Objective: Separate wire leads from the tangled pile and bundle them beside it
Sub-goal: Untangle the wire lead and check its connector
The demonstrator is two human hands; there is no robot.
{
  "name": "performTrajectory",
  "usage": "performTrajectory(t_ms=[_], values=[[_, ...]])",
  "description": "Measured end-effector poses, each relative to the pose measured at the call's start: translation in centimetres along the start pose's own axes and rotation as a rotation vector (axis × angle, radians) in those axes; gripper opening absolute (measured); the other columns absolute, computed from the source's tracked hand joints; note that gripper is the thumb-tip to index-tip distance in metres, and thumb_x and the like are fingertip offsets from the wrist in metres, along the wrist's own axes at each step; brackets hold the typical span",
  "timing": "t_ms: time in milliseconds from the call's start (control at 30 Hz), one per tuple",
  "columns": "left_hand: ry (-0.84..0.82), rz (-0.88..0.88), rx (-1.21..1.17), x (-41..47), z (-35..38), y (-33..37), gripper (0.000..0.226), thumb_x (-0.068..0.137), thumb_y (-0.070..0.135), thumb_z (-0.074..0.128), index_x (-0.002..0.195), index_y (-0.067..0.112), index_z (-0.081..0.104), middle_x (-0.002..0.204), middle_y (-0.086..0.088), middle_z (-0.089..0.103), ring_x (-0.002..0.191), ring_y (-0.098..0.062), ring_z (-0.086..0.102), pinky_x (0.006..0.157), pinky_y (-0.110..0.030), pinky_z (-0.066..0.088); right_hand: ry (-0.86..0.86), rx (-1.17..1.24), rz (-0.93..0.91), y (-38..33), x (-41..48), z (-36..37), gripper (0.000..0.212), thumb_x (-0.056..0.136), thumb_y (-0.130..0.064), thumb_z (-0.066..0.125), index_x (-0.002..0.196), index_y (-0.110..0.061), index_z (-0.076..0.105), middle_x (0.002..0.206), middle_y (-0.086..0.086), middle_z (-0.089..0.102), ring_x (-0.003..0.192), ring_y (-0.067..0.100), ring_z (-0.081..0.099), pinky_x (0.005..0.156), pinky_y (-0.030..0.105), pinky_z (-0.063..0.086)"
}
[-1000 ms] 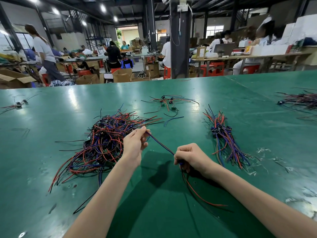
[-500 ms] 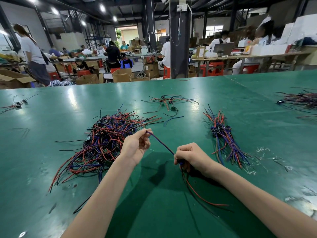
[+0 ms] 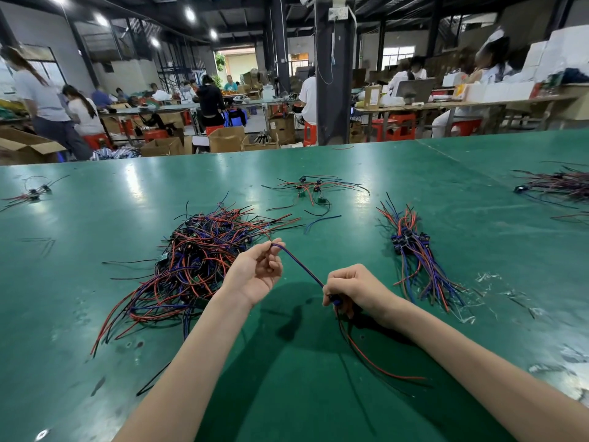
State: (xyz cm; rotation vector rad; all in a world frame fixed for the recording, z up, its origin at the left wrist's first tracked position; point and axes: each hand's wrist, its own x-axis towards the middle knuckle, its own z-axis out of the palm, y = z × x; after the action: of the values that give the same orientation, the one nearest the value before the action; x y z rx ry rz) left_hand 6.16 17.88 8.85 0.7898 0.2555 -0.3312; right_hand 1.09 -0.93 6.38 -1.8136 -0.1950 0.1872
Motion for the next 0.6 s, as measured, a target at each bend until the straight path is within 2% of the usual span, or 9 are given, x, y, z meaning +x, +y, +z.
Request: performTrajectory(t_ms=[100, 133, 200, 267, 333, 400, 500, 600], values=[[0.012, -0.025, -0.027, 0.0, -0.1, -0.1, 0.021, 0.094, 0.009, 0.048, 0.079, 0.001, 0.06, 0.053, -0.001, 0.061, 0.039, -0.006, 0.045, 0.039, -0.013, 0.039, -0.015, -0.014, -0.009, 0.2, 0.0, -0.2, 0.032, 0.078, -0.006, 0.055, 0.049, -0.016, 0.065, 0.047, -0.004, 0.053, 0.04, 0.009, 0.046, 0.038, 0.017, 0.034], [0.042, 0.057, 0.057, 0.0, -0.1, -0.1, 0.022, 0.093, 0.007, 0.05, 0.076, 0.002, 0.063, 0.053, -0.001, 0.062, 0.04, -0.005, 0.045, 0.039, -0.012, 0.039, -0.02, -0.02, -0.008, 0.3, 0.0, -0.3, 0.032, 0.079, -0.006, 0.055, 0.05, -0.016, 0.065, 0.047, -0.004, 0.053, 0.039, 0.009, 0.046, 0.039, 0.017, 0.034], [0.144, 0.375, 0.386, 0.3, -0.1, -0.3, 0.024, 0.089, 0.004, 0.056, 0.069, 0.006, 0.069, 0.057, 0.0, 0.066, 0.044, -0.004, 0.044, 0.041, -0.012, 0.038, -0.034, -0.029, -0.007, 0.1, -0.1, -0.3, 0.027, 0.075, -0.011, 0.056, 0.05, -0.016, 0.065, 0.048, -0.004, 0.053, 0.039, 0.008, 0.046, 0.039, 0.016, 0.034], [0.182, 0.64, 0.646, 0.3, -0.2, -0.6, 0.021, 0.089, 0.005, 0.06, 0.072, 0.011, 0.07, 0.061, 0.003, 0.07, 0.047, -0.001, 0.045, 0.046, -0.011, 0.039, -0.04, -0.03, -0.001, 0.0, -0.1, -0.2, 0.022, 0.07, -0.016, 0.055, 0.05, -0.016, 0.065, 0.048, -0.003, 0.053, 0.039, 0.008, 0.046, 0.039, 0.016, 0.034], [0.204, 0.748, 0.766, 0.3, -0.4, -0.9, 0.02, 0.089, 0.009, 0.061, 0.072, 0.015, 0.07, 0.064, 0.005, 0.071, 0.051, -0.001, 0.048, 0.053, -0.015, 0.042, -0.04, -0.038, 0.008, 0.0, -0.1, -0.2, 0.02, 0.066, -0.02, 0.055, 0.049, -0.016, 0.065, 0.048, -0.003, 0.053, 0.039, 0.009, 0.045, 0.039, 0.017, 0.034], [0.243, 0.784, 0.862, 0.4, -0.8, -0.9, 0.021, 0.089, 0.012, 0.063, 0.069, 0.019, 0.069, 0.07, 0.002, 0.072, 0.059, -0.008, 0.052, 0.062, -0.025, 0.045, -0.045, -0.044, 0.009, 0.1, 0.0, -0.3, 0.019, 0.065, -0.021, 0.055, 0.049, -0.016, 0.065, 0.048, -0.003, 0.053, 0.04, 0.009, 0.044, 0.039, 0.017, 0.034], [0.291, 0.861, 1.04, 0.6, -1.2, -1.0, 0.015, 0.089, 0.014, 0.064, 0.075, 0.014, 0.069, 0.073, 0.001, 0.071, 0.067, -0.012, 0.06, 0.075, -0.031, 0.05, -0.051, -0.046, 0.005, 0.1, 0.0, -0.2, 0.019, 0.065, -0.022, 0.056, 0.05, -0.016, 0.065, 0.049, -0.002, 0.055, 0.04, 0.009, 0.044, 0.041, 0.017, 0.033], [0.376, 1.042, 1.356, 0.5, -1.6, -1.5, 0.013, 0.091, 0.02, 0.062, 0.085, 0.011, 0.07, 0.076, -0.001, 0.07, 0.071, -0.017, 0.061, 0.069, -0.029, 0.046, -0.062, -0.042, 0.002, 0.1, 0.0, -0.2, 0.018, 0.066, -0.021, 0.056, 0.051, -0.015, 0.066, 0.049, -0.002, 0.055, 0.041, 0.009, 0.045, 0.041, 0.018, 0.032]])
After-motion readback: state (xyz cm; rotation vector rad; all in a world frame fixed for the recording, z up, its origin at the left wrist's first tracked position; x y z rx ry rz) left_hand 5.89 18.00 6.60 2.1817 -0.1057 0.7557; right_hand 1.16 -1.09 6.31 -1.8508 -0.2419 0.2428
